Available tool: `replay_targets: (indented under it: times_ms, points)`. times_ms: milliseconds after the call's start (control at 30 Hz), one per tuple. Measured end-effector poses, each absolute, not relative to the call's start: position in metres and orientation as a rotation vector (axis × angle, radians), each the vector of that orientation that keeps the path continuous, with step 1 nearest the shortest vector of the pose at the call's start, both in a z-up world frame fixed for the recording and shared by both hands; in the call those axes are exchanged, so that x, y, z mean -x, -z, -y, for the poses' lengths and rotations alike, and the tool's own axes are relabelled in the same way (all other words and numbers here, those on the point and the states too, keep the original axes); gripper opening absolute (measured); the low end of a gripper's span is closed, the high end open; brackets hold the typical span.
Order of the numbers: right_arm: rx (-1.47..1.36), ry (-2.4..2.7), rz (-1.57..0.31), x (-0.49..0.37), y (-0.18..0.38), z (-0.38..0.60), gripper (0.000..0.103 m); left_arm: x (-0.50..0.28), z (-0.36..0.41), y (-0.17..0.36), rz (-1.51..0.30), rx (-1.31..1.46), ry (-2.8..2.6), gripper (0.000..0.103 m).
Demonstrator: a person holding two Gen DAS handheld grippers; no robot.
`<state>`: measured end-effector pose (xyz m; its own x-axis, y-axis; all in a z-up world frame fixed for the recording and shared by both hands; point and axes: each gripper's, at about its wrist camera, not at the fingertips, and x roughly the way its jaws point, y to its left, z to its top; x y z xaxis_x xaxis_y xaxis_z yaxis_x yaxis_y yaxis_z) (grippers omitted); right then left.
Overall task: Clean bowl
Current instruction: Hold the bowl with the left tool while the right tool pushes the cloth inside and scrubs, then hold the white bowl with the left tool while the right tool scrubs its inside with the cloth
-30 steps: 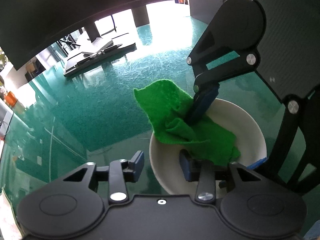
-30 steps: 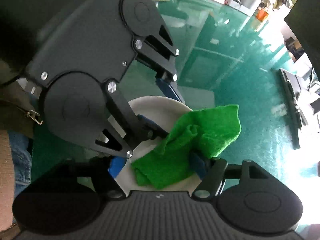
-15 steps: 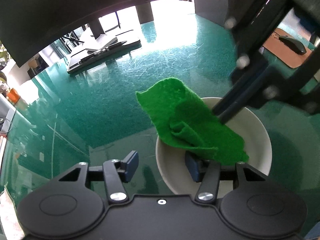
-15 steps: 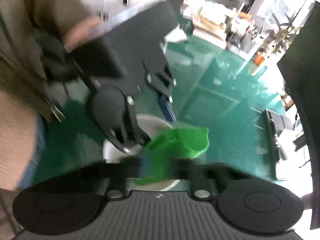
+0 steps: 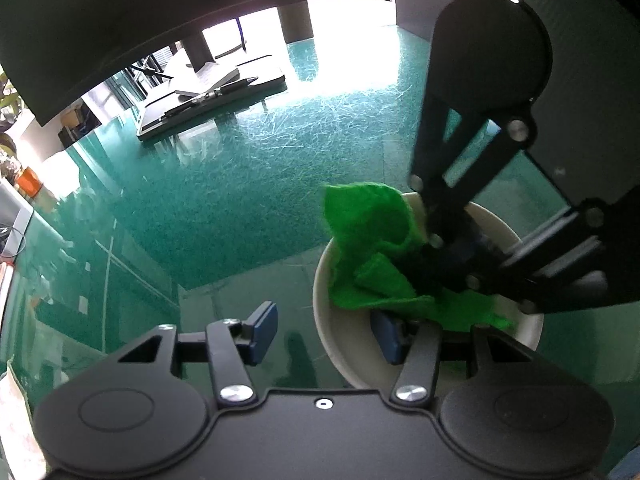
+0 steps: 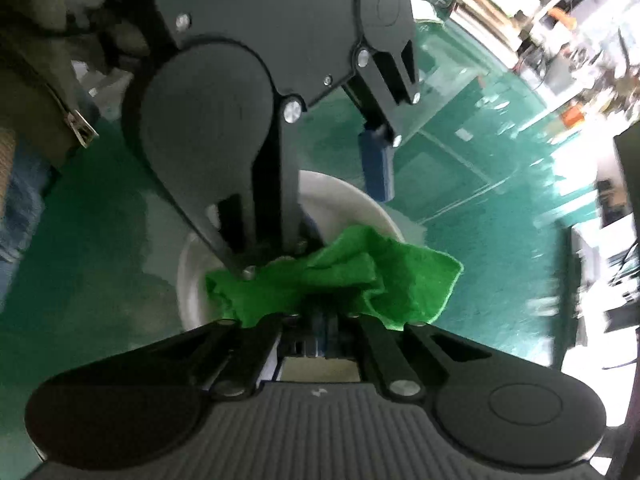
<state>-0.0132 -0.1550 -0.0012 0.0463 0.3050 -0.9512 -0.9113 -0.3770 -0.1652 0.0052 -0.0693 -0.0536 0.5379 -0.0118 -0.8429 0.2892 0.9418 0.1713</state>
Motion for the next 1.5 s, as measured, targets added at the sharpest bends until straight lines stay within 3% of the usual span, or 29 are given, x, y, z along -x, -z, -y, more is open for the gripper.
replay_targets:
  times_ms: [100,267,467,500,533,600,767,900,967,1000,1067,1100,1167,1233,1500]
  points:
    - [1.194,-1.638,-0.836,0.009,-0.003,0.157,0.002,-0.005,0.07,0.053,-0.995,-0.31,0.186,0.053]
    - [1.187,-1.597,-0.806,0.002,-0.002,0.156,0.0,-0.007,0.071,0.053,-1.002,-0.315,0.19,0.053]
    - [1.192,-1.512,-0.774,-0.008,-0.005,0.157,0.007,-0.006,0.07,0.054,-1.0,-0.313,0.188,0.053]
    - [1.163,-1.547,-0.779,-0.008,-0.009,0.16,0.012,-0.007,0.07,0.054,-1.0,-0.313,0.188,0.053]
    - [1.157,-1.548,-0.786,-0.008,-0.008,0.16,0.03,-0.007,0.07,0.054,-1.001,-0.312,0.188,0.053]
    - [1.145,-1.55,-0.798,-0.009,-0.007,0.159,0.053,-0.007,0.07,0.054,-1.001,-0.311,0.189,0.054]
    - [1.115,-1.555,-0.83,-0.011,-0.005,0.158,0.059,-0.008,0.07,0.054,-1.001,-0.315,0.19,0.054]
    - [1.09,-1.558,-0.855,-0.013,-0.003,0.158,0.059,-0.008,0.071,0.054,-1.0,-0.319,0.191,0.054]
    - [1.078,-1.559,-0.868,-0.014,-0.002,0.157,0.048,-0.008,0.07,0.054,-0.999,-0.317,0.188,0.056]
    - [1.071,-1.56,-0.874,-0.014,-0.002,0.157,0.037,-0.008,0.07,0.054,-0.999,-0.318,0.186,0.058]
    - [1.067,-1.56,-0.89,-0.015,-0.002,0.157,0.032,-0.008,0.07,0.054,-0.997,-0.321,0.184,0.06]
    - [1.075,-1.558,-0.906,-0.014,-0.003,0.157,0.023,-0.008,0.071,0.054,-0.997,-0.325,0.184,0.06]
    - [1.073,-1.582,-0.946,-0.011,-0.006,0.158,0.015,-0.008,0.072,0.054,-0.998,-0.331,0.187,0.062]
    - [1.08,-1.605,-0.969,-0.009,-0.007,0.157,0.015,-0.008,0.072,0.054,-0.997,-0.335,0.186,0.063]
    - [1.262,-1.488,-0.765,0.0,0.0,0.152,0.016,-0.006,0.072,0.055,-0.99,-0.34,0.183,0.063]
